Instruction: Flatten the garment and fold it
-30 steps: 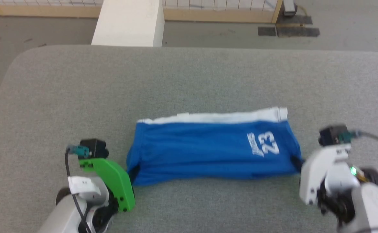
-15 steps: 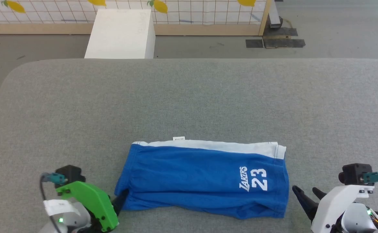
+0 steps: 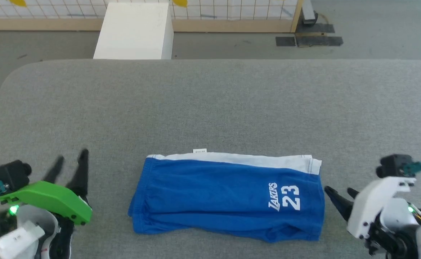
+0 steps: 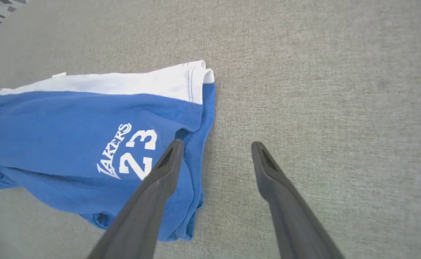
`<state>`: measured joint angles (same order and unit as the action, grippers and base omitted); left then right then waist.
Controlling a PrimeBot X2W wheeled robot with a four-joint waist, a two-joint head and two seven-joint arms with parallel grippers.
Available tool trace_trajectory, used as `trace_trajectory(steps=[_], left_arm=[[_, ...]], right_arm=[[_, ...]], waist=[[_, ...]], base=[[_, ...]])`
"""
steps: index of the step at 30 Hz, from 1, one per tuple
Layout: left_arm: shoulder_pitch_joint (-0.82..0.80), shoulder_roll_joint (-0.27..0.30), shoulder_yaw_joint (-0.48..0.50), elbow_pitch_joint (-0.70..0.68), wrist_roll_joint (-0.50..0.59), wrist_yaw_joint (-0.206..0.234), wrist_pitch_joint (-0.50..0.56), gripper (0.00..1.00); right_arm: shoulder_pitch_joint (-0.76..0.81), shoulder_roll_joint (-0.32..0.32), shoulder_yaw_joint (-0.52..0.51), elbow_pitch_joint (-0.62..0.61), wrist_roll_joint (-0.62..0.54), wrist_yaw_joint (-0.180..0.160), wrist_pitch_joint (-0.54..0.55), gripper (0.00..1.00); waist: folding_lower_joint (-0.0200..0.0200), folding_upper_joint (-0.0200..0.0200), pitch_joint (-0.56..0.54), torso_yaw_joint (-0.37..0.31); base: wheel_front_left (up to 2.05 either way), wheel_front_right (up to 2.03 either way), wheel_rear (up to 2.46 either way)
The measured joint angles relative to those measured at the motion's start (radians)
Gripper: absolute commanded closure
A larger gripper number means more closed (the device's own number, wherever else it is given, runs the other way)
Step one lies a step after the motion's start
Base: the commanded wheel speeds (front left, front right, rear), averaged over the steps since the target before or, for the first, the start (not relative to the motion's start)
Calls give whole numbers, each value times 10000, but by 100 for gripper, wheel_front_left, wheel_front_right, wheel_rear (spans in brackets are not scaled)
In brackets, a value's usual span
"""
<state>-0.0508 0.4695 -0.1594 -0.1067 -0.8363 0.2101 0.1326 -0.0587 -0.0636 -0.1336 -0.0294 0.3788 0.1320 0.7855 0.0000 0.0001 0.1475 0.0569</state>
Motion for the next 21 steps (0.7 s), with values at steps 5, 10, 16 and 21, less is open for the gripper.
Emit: trace_trajectory(steps=[5,10,16,21], left_arm=[[-427,-242,-31,723,1189,-640,-2658,0],[-570,-627,-104,1338,1609,-917,-3626,0],[-712,-901,-63,1693,1875,-1189,-3820,0],[-740,-1058,-50,1906,2054,-1384,-3852,0]], right_arm=[[-604,-169,660,826,-42,0,545,0],[-1001,-203,1241,1475,12,0,585,0],[-1402,-244,2021,1831,226,0,397,0],[-1559,-460,2192,2086,276,2,313,100]], waist=[[0,0,261,104],[0,-1,496,246],[0,-1,680,398],[0,0,678,446]], base=[[0,0,0],[0,0,0],[0,0,0],[0,0,0]])
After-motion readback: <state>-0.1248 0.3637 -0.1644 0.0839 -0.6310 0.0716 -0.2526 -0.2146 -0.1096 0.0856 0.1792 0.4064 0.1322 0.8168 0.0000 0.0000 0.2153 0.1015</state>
